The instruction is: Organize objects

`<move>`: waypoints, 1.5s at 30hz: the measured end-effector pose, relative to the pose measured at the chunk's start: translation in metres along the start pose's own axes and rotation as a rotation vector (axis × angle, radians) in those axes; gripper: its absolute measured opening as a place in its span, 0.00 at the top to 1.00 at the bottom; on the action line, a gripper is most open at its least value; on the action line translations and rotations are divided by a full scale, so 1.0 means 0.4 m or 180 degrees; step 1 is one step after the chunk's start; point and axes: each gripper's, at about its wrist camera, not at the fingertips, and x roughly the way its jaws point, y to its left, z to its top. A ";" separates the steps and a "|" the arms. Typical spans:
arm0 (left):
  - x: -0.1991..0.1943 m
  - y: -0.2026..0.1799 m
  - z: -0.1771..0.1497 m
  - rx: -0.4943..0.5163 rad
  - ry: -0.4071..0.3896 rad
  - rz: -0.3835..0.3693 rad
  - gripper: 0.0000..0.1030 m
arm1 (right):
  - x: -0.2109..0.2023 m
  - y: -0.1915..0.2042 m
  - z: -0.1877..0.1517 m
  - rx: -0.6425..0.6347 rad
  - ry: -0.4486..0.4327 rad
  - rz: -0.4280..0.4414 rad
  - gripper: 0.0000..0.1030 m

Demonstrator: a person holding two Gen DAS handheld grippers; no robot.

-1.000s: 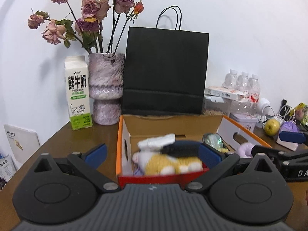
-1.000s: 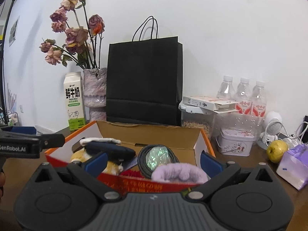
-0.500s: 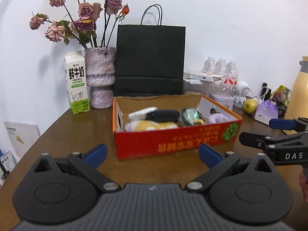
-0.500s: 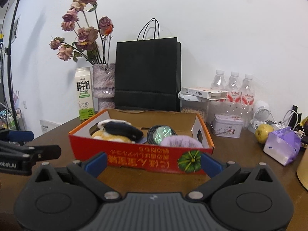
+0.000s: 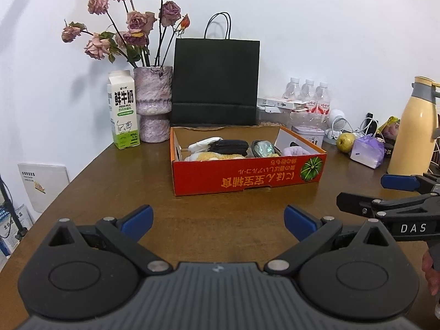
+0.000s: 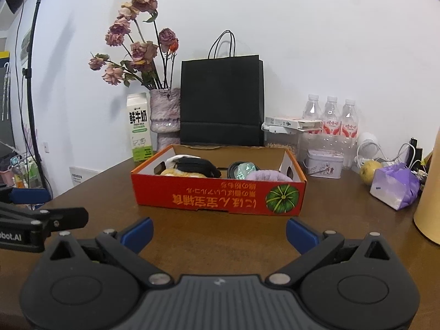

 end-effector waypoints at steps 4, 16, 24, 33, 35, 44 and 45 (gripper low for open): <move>-0.028 -0.002 -0.015 -0.0019 0.0015 0.0013 0.00 | -0.029 0.002 -0.008 0.0010 -0.0002 -0.0006 0.00; -0.061 0.000 -0.027 -0.0040 0.0005 0.0025 0.00 | -0.078 0.007 -0.013 0.0000 -0.0045 -0.0021 0.00; -0.066 0.006 -0.029 -0.0061 0.0017 0.0023 0.00 | -0.089 0.015 -0.013 -0.0010 -0.0052 -0.0020 0.00; -0.067 0.006 -0.028 -0.0081 0.0037 0.0023 0.00 | -0.090 0.015 -0.013 -0.0007 -0.0051 -0.0020 0.00; -0.066 0.005 -0.028 -0.0082 0.0037 0.0021 0.00 | -0.096 0.018 -0.015 -0.0003 -0.0049 -0.0023 0.00; -0.056 0.010 -0.033 -0.0117 0.0064 0.0039 0.00 | -0.099 0.017 -0.016 0.0001 -0.0046 -0.0019 0.00; -0.056 0.010 -0.034 -0.0115 0.0066 0.0047 0.00 | -0.101 0.018 -0.017 0.0002 -0.0044 -0.0018 0.00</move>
